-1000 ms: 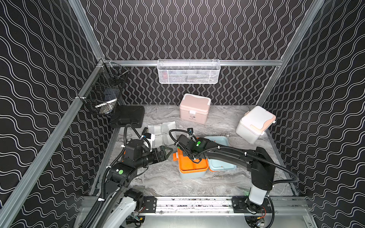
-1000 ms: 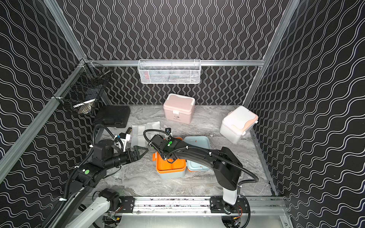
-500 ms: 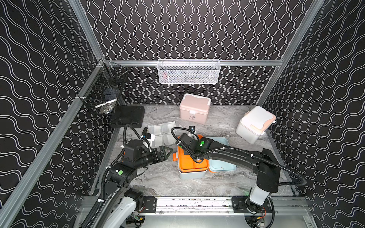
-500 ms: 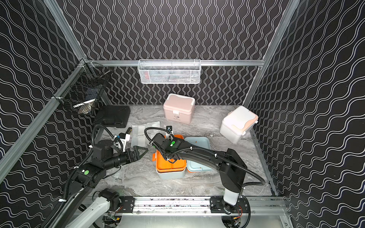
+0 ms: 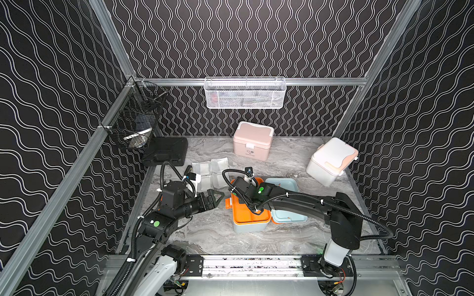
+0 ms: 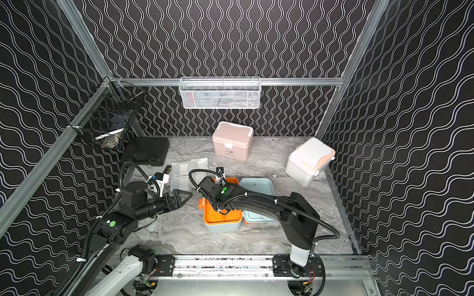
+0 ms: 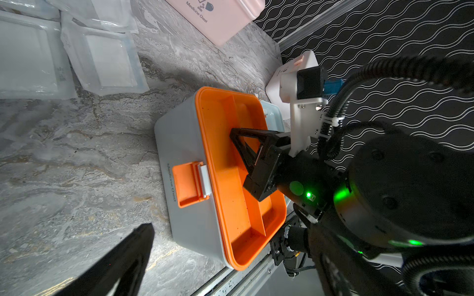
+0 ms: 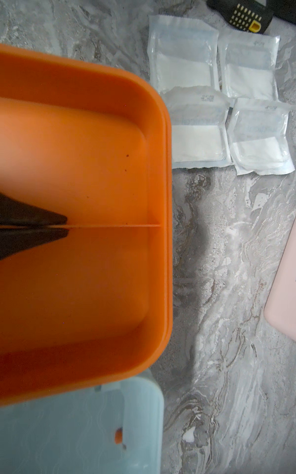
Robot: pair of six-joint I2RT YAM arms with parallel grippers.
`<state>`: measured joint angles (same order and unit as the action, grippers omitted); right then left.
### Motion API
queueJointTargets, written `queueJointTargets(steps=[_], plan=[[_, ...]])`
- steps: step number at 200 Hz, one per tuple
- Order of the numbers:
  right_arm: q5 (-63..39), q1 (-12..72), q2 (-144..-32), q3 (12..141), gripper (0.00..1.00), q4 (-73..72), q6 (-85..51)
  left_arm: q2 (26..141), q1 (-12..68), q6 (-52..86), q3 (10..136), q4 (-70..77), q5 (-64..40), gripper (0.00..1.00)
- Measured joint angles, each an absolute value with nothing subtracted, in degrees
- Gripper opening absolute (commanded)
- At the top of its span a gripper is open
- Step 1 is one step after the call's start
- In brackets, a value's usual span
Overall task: Open first aid kits and take out gauze
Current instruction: Close the lid of the first aid kit.
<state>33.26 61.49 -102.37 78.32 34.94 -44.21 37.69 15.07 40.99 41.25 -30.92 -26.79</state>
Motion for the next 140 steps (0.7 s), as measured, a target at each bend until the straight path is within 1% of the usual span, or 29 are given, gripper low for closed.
queueJointTargets(steps=[32,101,107,114,121,132,140], plan=[[32.47,61.6,-104.62,81.73,0.0,38.39,-46.54,37.69,15.07,40.99,41.25,-30.92,-26.81,0.99],[34.79,62.52,-104.88,79.85,0.0,36.34,-48.12,37.28,15.07,41.23,41.1,-30.89,-26.81,0.99],[34.44,62.52,-104.77,79.88,0.09,36.34,-47.86,37.28,15.07,41.34,40.99,-30.89,-26.81,0.99],[33.91,62.46,-104.66,79.94,0.23,36.36,-47.31,37.3,15.07,41.98,40.91,-30.92,-26.85,0.99],[33.17,62.39,-104.42,79.96,0.35,36.38,-46.96,37.58,15.07,42.02,40.91,-31.0,-26.94,0.99],[30.26,62.43,-103.57,79.81,0.54,36.56,-45.15,38.11,15.07,42.02,41.25,-31.27,-26.96,0.99],[28.1,62.52,-102.54,79.46,0.67,36.53,-43.94,38.37,15.07,42.02,41.71,-31.53,-26.96,0.99]])
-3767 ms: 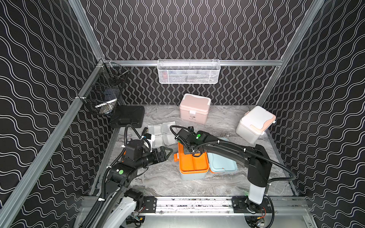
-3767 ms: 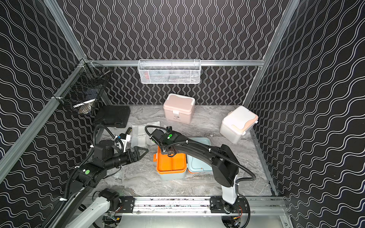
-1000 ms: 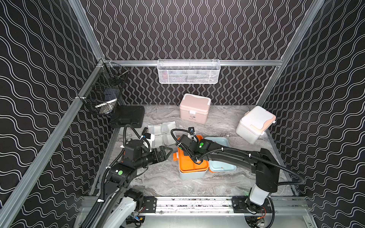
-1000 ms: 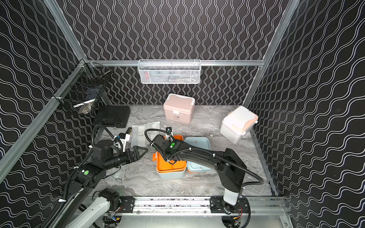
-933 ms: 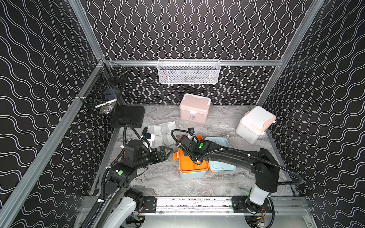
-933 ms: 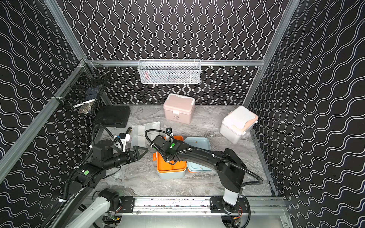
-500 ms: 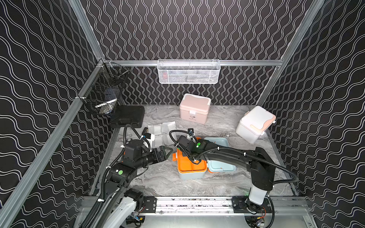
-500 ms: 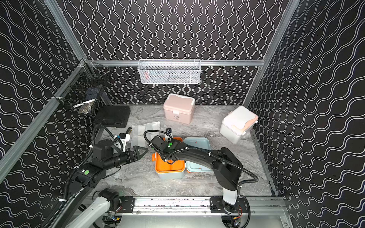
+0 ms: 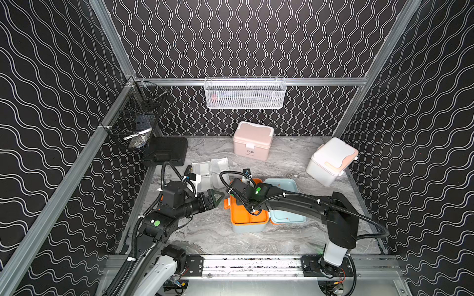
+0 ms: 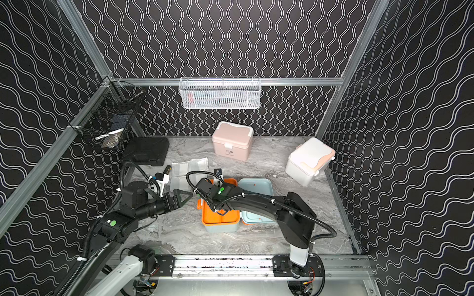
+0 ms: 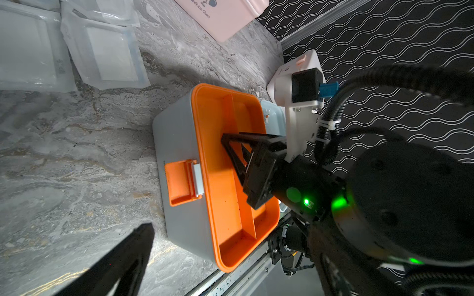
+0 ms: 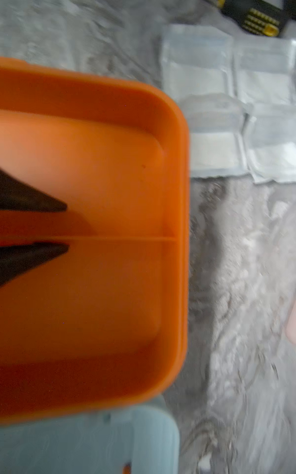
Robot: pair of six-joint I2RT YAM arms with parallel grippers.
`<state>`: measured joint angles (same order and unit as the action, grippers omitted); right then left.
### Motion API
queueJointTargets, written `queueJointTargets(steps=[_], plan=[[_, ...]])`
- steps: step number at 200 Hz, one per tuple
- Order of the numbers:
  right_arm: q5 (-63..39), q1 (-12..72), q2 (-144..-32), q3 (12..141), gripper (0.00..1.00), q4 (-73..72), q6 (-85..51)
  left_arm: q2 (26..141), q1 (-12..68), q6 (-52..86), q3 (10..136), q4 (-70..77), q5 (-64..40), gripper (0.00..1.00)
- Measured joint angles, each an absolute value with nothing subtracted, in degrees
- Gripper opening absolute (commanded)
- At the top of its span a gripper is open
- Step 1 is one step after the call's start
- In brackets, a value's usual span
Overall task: Open first aid kits and take out gauze
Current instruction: Close the lid of the first aid kit.
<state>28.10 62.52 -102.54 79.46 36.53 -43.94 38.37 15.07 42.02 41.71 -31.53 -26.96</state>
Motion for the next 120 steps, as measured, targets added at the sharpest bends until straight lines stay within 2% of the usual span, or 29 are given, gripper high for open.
queueJointTargets(steps=[17,51,85,120], plan=[[24.97,62.43,-99.98,78.56,0.83,36.67,-41.6,38.39,15.07,42.04,43.31,-32.8,-26.98,0.99],[20.58,60.73,-95.83,78.65,0.99,37.01,-37.47,38.37,15.07,42.02,44.95,-34.0,-26.94,0.99],[16.71,57.95,-90.48,77.38,1.0,37.12,-35.07,38.83,15.07,42.0,46.37,-35.09,-26.94,0.99],[11.4,51.55,-84.27,73.34,1.0,36.97,-34.81,39.55,15.62,42.0,47.59,-35.77,-26.89,0.99]])
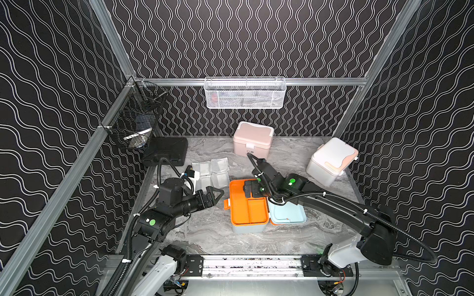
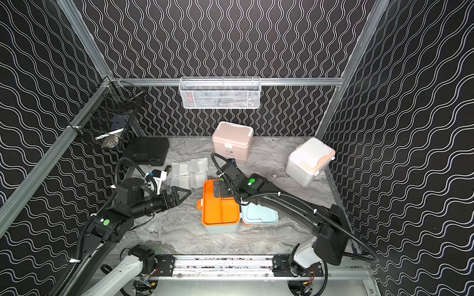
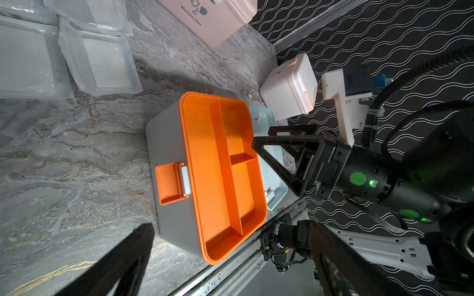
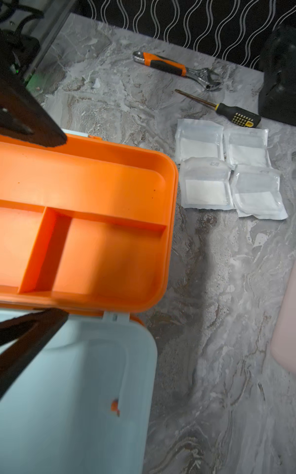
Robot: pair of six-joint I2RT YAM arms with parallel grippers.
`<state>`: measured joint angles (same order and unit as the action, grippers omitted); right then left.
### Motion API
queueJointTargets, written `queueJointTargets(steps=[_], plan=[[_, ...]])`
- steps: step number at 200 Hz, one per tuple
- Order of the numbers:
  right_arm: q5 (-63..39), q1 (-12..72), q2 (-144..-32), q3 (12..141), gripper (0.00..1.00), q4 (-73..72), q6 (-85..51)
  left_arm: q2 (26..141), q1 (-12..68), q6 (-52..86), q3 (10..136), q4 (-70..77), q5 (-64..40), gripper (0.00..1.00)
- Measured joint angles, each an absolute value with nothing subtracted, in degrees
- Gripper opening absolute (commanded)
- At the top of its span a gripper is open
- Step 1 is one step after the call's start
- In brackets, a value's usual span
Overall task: Open first aid kits and take out gauze
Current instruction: Close the lid of the first aid kit.
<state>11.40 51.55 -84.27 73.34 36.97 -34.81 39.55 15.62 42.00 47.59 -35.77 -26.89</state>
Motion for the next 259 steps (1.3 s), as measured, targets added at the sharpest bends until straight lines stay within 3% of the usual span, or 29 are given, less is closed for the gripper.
queueJointTargets(steps=[48,149,188,259], plan=[[3.42,38.74,-76.18,66.52,1.0,36.64,-33.82,42.13,20.45,42.0,50.52,-35.97,-24.82,0.99],[-9.3,14.92,-65.69,54.96,1.0,37.19,-32.42,58.89,45.84,41.23,57.82,-35.53,-6.83,0.99],[-15.09,5.96,-64.79,48.82,1.0,35.38,-33.89,66.52,47.64,39.4,59.77,-34.98,-3.2,0.99],[-25.21,3.62,-70.08,41.58,1.0,27.05,-35.9,76.07,46.81,37.52,60.14,-31.2,-2.87,0.99]])
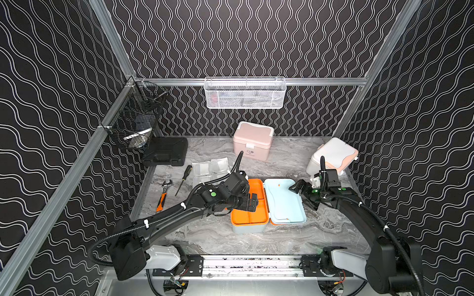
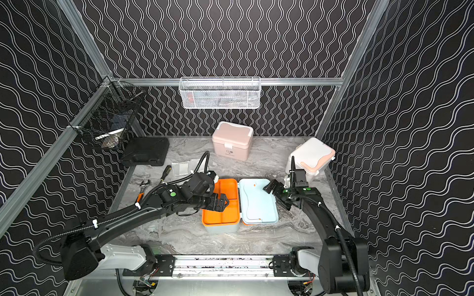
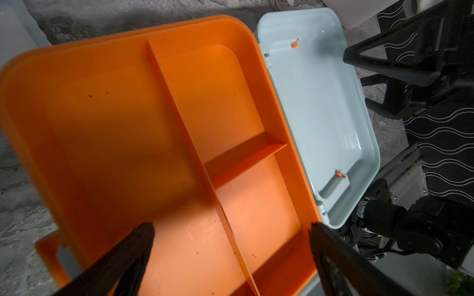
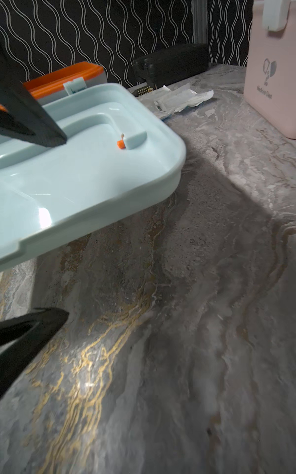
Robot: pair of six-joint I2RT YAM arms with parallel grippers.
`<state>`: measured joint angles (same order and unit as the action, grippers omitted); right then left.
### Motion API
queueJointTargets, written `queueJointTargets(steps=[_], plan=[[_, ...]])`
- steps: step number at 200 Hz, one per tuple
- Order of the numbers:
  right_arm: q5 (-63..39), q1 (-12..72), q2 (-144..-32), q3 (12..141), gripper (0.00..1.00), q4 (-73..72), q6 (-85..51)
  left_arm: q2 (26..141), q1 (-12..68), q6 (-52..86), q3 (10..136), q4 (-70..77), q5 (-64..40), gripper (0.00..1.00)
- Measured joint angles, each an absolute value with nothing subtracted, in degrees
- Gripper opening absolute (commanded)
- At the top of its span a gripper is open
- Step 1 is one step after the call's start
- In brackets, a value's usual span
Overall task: Open first aid kits and take out gauze
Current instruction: Close the lid of the first aid kit.
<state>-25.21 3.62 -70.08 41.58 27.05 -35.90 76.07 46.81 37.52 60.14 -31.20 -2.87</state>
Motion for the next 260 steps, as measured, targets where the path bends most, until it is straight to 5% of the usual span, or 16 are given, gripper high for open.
queueJointTargets(steps=[196,260], plan=[[-37.82,3.79,-61.73,57.54,1.0,31.0,-40.14,82.28,50.52,41.04,54.72,-10.33,-9.61,0.99],[-41.74,11.77,-62.22,65.12,1.0,34.22,-41.21,80.73,51.64,42.7,53.78,-8.8,-12.19,0.99]])
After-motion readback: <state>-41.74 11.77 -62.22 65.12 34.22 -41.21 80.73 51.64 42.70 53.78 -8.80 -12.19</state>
